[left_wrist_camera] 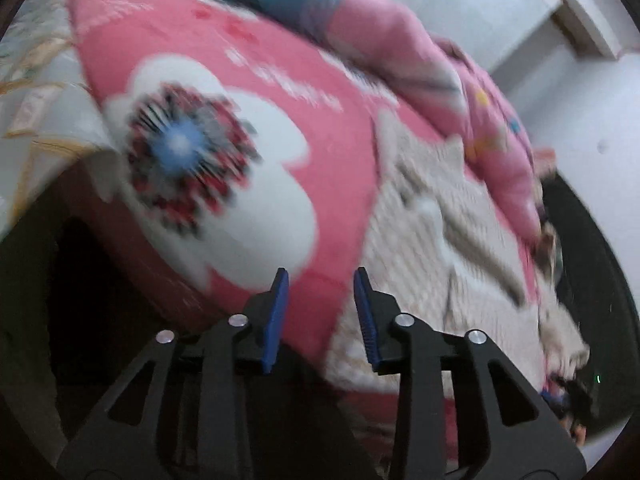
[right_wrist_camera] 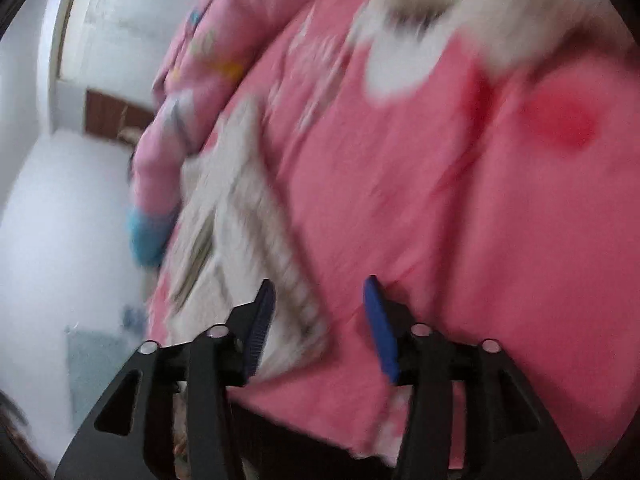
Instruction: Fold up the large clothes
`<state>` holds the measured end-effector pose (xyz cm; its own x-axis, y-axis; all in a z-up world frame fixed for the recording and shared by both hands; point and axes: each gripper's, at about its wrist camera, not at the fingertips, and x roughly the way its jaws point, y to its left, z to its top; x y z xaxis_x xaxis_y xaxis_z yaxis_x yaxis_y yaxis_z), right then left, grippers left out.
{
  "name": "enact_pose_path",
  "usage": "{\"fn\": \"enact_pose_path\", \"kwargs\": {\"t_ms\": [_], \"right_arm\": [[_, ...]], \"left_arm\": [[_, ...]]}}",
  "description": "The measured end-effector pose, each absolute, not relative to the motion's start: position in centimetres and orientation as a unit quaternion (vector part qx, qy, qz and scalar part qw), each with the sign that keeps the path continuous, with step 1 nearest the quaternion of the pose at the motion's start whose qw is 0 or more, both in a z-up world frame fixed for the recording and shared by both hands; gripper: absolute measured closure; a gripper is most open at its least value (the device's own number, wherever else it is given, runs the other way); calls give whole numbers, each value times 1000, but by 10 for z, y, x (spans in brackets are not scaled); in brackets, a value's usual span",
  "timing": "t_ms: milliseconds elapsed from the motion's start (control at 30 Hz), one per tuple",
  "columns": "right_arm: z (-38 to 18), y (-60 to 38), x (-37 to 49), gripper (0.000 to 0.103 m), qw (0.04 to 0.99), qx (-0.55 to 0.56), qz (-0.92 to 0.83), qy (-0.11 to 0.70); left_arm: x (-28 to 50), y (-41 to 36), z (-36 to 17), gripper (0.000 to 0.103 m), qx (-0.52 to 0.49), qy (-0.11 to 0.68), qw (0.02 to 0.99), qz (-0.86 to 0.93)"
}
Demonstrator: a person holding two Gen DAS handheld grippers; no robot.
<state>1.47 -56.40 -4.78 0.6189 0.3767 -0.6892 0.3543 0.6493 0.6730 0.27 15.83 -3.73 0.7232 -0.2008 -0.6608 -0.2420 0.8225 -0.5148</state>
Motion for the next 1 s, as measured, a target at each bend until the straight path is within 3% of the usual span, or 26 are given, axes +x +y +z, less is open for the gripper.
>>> {"fn": "enact_pose_path", "kwargs": {"t_ms": [100, 200, 267, 467, 533, 567, 600, 633, 667, 700, 733, 1000], "right_arm": [[-13, -559, 20, 42, 843, 358, -25, 402], [5, -512, 42, 34, 863, 304, 32, 403], [7, -470, 59, 33, 869, 245, 72, 425], [-17, -367, 97, 33, 861, 124, 148, 471], [-31, -354, 104, 33, 853, 110, 153, 487], [-36, -350, 108, 42, 847, 109, 154, 497], [-44, -346, 112, 63, 840, 107, 155, 509], [-47, -344, 111, 69, 835, 104, 155, 517], [-50, -342, 112, 82, 836, 95, 152, 518], [-48, -340, 110, 92, 840, 82, 151, 515], [-46, -338, 109, 96, 842, 75, 152, 513], [-11, -341, 114, 98, 871, 68, 143, 465]], "left_arm": [[2, 152, -17, 69, -268, 347, 899, 8], [19, 107, 0, 57, -217, 347, 909, -75], [29, 70, 1, 54, -186, 366, 902, -133], [55, -15, -23, 54, -113, 418, 878, -204], [63, -27, -32, 66, -86, 428, 880, -187], [65, -29, -36, 70, -81, 432, 879, -184], [68, -30, -40, 79, -78, 436, 878, -180], [68, -30, -41, 86, -79, 437, 877, -181], [66, -29, -41, 91, -80, 436, 877, -185], [65, -29, -40, 102, -78, 434, 878, -187], [65, -28, -39, 103, -74, 432, 879, -185], [81, -22, -5, 103, -58, 386, 905, -169]]}}
